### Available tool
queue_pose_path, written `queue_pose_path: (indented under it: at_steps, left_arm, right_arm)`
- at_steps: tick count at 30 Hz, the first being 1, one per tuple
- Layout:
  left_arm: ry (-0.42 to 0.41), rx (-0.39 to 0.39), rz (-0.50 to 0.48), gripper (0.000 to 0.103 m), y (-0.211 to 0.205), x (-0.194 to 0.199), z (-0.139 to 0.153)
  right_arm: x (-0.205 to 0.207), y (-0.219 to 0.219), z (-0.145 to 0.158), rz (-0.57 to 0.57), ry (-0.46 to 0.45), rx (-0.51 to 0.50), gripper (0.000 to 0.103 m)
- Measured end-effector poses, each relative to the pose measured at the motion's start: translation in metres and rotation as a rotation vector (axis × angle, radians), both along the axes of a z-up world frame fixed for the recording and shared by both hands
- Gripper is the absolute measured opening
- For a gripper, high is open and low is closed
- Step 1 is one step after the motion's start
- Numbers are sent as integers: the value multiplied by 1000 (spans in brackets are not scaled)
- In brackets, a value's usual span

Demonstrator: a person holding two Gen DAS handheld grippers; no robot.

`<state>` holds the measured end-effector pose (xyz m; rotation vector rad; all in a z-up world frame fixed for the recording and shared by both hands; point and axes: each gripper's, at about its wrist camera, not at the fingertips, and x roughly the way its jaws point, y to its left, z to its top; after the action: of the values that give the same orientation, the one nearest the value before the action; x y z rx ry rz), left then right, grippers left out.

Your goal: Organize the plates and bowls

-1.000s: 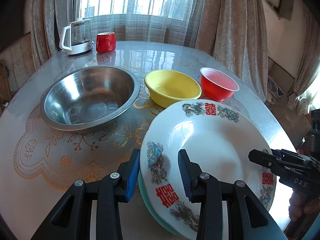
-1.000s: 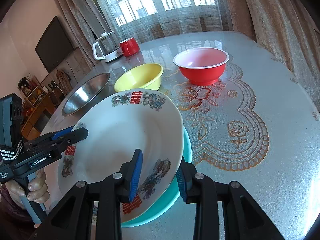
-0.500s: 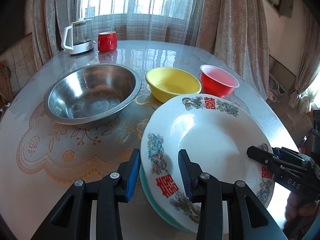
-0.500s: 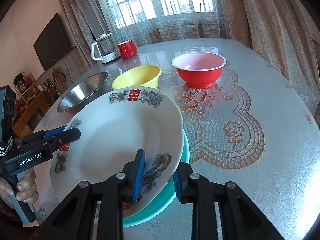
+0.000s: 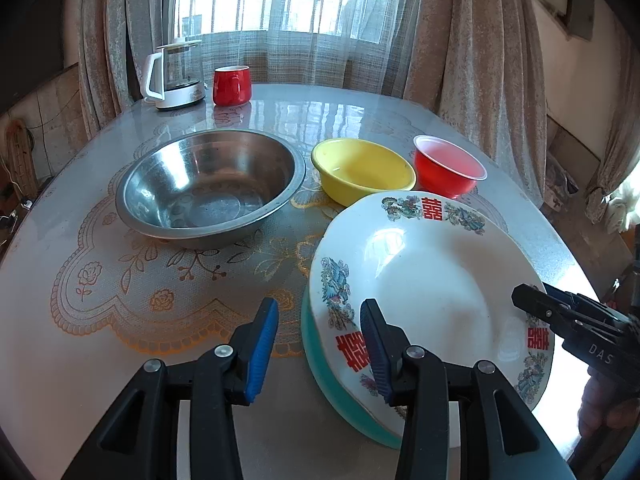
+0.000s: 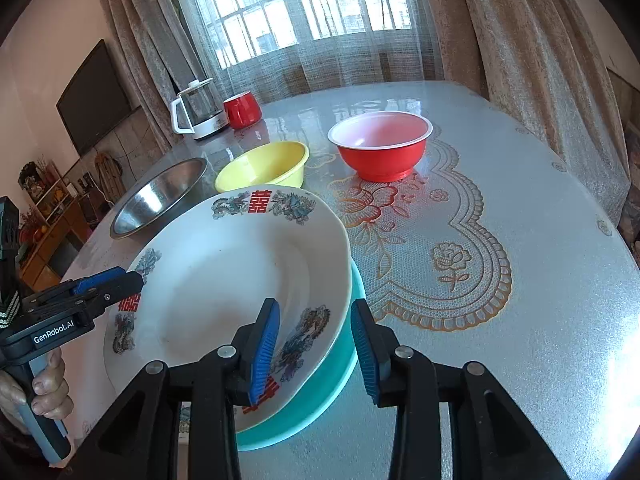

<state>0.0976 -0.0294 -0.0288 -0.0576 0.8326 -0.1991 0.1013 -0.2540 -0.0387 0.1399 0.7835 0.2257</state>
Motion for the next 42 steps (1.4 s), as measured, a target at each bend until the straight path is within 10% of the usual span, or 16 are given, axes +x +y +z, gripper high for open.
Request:
queue_pose_path:
  at_steps: [14,42]
  left_arm:
    - [-1,-7,15,49,15,-12,2]
    - [40,-79,195,53,99,-9,-8]
  right_arm:
    - [0,-4,25,-60,-27,59,41]
    - [28,95,46,197,1,96,47]
